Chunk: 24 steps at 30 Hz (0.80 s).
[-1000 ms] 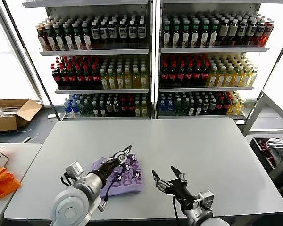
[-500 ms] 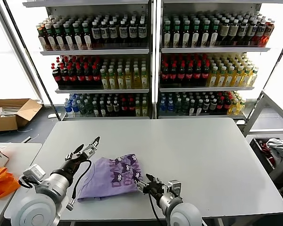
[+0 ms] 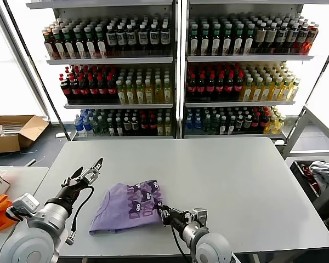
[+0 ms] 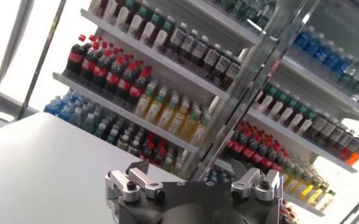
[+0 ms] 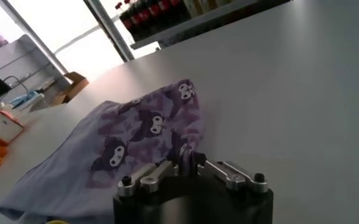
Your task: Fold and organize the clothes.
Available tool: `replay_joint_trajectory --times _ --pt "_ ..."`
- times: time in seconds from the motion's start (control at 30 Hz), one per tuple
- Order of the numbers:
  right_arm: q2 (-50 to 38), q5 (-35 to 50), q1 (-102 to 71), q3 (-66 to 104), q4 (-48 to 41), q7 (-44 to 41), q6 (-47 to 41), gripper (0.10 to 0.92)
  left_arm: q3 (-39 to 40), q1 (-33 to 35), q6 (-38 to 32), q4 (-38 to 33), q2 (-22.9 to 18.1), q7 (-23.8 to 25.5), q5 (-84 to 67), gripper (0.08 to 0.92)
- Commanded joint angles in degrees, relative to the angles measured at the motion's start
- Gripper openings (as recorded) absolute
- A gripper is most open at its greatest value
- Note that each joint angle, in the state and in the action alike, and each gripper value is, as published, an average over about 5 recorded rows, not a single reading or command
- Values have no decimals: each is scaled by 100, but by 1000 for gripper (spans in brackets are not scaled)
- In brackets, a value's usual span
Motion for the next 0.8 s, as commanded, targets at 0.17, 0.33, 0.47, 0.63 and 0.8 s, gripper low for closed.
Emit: replay_joint_trajectory --times 0.17,0.33,0.47,0.63,0.8 --pt "-329 -578 -289 650 556 -843 141 120 -305 127 -25 37 11 78 74 823" --pt "-782 -781 -770 1269 1053 -913 21 107 -341 134 -33 77 16 97 62 823" --pt "-1167 -1724 -1337 1723 1342 -851 -214 107 -288 91 -36 108 -6 111 62 823" --pt "-1318 -2640 -1852 2134 1439 -784 -229 107 -156 36 -22 218 -61 160 123 823" --pt "-1327 -2778 -1731 2092 1322 -784 -222 107 279 235 54 380 -94 728 952 823"
